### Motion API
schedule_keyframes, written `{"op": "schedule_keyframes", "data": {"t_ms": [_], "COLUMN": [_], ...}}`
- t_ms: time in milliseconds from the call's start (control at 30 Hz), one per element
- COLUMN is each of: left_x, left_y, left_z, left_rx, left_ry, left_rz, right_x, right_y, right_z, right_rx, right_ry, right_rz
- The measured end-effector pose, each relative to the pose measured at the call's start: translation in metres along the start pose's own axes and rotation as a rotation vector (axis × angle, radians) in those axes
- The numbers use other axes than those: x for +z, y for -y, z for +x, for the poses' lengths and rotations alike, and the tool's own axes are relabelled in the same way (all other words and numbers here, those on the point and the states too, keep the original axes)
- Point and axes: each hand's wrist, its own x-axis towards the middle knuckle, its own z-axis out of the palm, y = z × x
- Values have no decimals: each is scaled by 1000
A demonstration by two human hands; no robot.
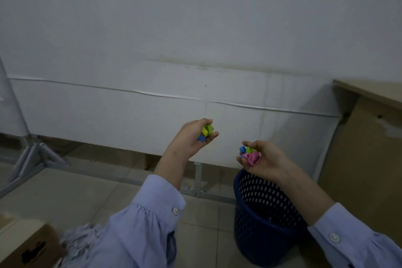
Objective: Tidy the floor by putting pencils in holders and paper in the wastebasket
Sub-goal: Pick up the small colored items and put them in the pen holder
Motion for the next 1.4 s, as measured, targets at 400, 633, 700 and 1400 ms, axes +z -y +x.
{"op": "schedule_keyframes", "data": {"t_ms": [400, 633, 700, 1400], "left_x": [134, 212, 233, 382], "left_y": [-5, 2, 1, 28], "left_z": [-13, -54, -69, -137], "left_rx": [61, 206, 263, 567], "left_ry": [378, 590, 647, 1062], "left_rz": [160, 158, 160, 236], "right_x": [-58, -78, -83, -156], "right_y": [74, 101, 107, 198], "right_z": [-82, -153, -175, -333], "right_rx": [-266, -532, -610, -1027], "right_ry": [-115, -208, -223, -648], "right_rz": [-18, -133, -174, -382]}}
